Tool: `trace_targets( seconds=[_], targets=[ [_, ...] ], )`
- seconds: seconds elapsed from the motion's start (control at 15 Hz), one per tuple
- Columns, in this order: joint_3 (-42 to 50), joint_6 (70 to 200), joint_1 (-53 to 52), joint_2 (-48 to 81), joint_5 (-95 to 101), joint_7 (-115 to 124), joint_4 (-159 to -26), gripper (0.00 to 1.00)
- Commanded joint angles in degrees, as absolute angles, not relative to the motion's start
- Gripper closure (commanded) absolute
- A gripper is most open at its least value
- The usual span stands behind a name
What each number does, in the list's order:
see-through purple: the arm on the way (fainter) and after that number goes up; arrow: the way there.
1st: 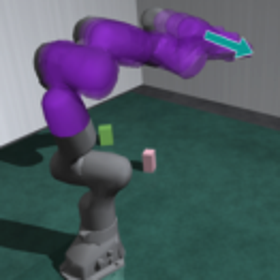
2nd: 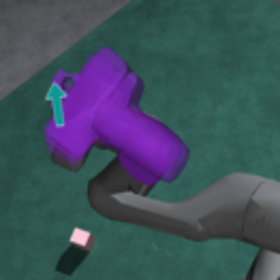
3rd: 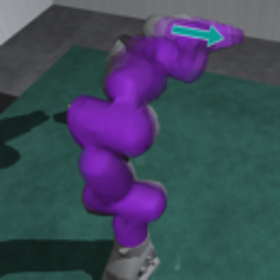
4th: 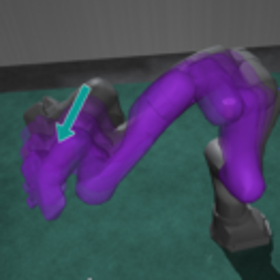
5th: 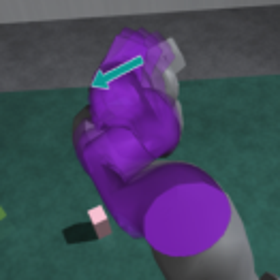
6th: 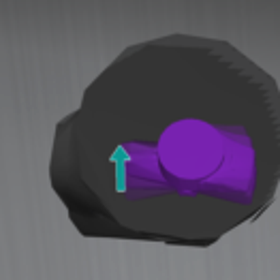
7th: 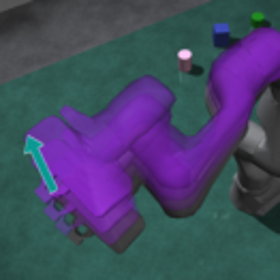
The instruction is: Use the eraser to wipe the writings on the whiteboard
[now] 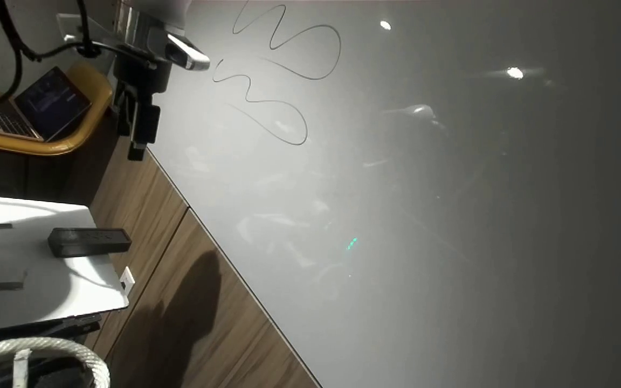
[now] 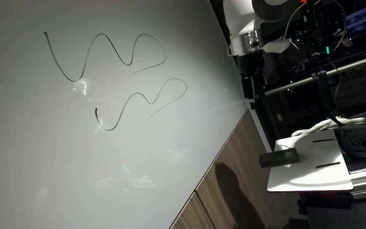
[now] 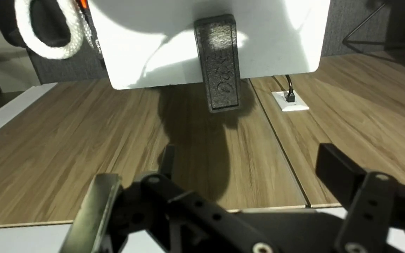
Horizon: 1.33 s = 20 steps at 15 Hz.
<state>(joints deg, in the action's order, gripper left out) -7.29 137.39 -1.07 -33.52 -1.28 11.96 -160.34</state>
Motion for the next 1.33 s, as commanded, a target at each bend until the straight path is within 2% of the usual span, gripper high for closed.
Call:
trace_targets(
  seconds=[0.0,0.8,1.27],
  targets=[
    [-7.1,142.6,-3.1,-26.0,-3.5,12.0,-160.3,0.00],
    [-7.2,158.1,-2.0,-4.0,2.4,13.1,-160.2,0.00],
    [-3.1,163.6,-1.5,3.3,9.6,12.1,-160.0,0.00]
  ],
)
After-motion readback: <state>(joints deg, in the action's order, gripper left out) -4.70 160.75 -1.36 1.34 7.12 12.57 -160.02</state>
